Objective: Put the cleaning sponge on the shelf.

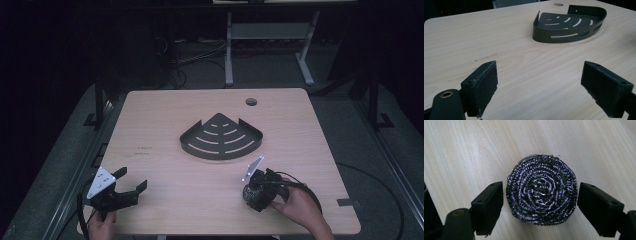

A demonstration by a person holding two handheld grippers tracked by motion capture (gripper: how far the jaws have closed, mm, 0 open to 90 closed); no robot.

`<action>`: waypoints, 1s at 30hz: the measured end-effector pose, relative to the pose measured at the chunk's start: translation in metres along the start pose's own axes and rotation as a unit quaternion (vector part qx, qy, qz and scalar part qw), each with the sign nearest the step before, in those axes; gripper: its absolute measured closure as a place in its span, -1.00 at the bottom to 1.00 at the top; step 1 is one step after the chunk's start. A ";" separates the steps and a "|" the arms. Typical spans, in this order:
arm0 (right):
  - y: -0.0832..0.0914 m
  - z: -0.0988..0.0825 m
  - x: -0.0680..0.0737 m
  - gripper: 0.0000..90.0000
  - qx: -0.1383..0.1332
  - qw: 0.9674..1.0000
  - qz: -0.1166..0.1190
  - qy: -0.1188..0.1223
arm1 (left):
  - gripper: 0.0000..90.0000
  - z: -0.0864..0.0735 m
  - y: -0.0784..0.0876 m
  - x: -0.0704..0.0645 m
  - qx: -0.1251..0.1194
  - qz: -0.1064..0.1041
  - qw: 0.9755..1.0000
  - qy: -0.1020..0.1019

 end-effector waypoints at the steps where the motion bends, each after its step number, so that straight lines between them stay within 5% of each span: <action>1: 0.000 0.000 0.000 -0.52 0.001 1.000 -0.001 0.000 | -0.71 0.000 0.000 0.000 0.001 -0.001 1.000 0.000; 22: -0.004 0.008 0.001 -0.30 0.020 1.000 0.002 0.011 | -0.70 0.000 0.002 0.002 -0.005 0.002 1.000 0.005; 30: 0.003 0.010 0.000 -0.29 0.006 1.000 0.007 0.014 | -0.71 0.000 0.002 0.002 -0.005 0.003 1.000 0.006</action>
Point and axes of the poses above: each handheld gripper's, and its own axes: y roughly backward along the jaws, z roughly out of its top, x roughly to its left, the point moved 1 cm from there along -y, roughly forward along the jaws, and after that the axes turned 8 degrees about -x, right-handed, at the moved point
